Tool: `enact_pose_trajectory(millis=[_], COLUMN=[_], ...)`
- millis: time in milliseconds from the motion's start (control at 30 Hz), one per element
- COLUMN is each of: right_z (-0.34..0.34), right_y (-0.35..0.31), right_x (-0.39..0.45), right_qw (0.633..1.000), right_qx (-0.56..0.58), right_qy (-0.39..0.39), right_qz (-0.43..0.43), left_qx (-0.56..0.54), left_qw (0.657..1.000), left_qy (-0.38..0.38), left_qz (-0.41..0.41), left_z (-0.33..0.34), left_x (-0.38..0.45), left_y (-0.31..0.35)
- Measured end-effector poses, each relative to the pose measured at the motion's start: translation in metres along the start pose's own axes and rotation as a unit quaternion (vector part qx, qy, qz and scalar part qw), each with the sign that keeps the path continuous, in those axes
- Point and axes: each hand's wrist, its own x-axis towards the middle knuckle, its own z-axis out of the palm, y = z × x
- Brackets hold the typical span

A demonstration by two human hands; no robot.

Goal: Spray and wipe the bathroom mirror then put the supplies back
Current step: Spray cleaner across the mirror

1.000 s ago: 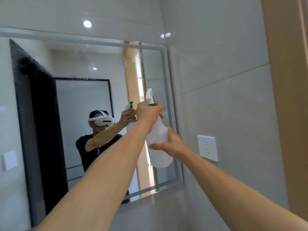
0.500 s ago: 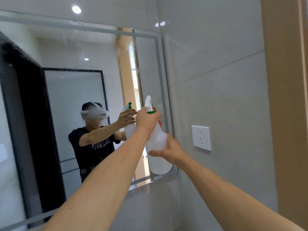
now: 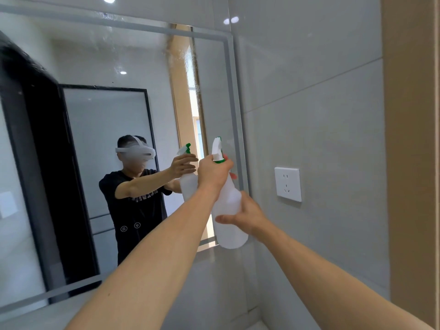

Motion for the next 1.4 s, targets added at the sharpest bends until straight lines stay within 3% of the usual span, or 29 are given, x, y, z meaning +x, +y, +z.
enact_pose_trajectory(millis=[200,600,833,1067,1400], right_z=[-0.002,0.064,0.12,0.167,0.223], right_y=[-0.01,-0.075,-0.113,-0.156,-0.194], right_x=[-0.002,0.003,0.0,-0.01,-0.031], right_qw=[1.0,0.986,0.968,0.95,0.936], right_qx=[-0.003,0.064,0.119,0.135,0.145], right_qy=[-0.014,-0.124,-0.171,-0.212,-0.267], right_qz=[-0.01,-0.09,-0.141,-0.185,-0.177], left_qx=[-0.018,0.115,0.104,0.117,0.153], left_qw=[0.999,0.98,0.982,0.965,0.95], left_qy=[-0.044,0.131,0.136,0.213,0.261], left_qz=[0.021,0.097,0.086,0.098,0.079], left_z=[-0.016,-0.104,-0.171,-0.232,-0.29], left_x=[-0.01,-0.027,-0.037,-0.052,-0.077], left_y=[0.002,0.04,0.052,0.069,0.086])
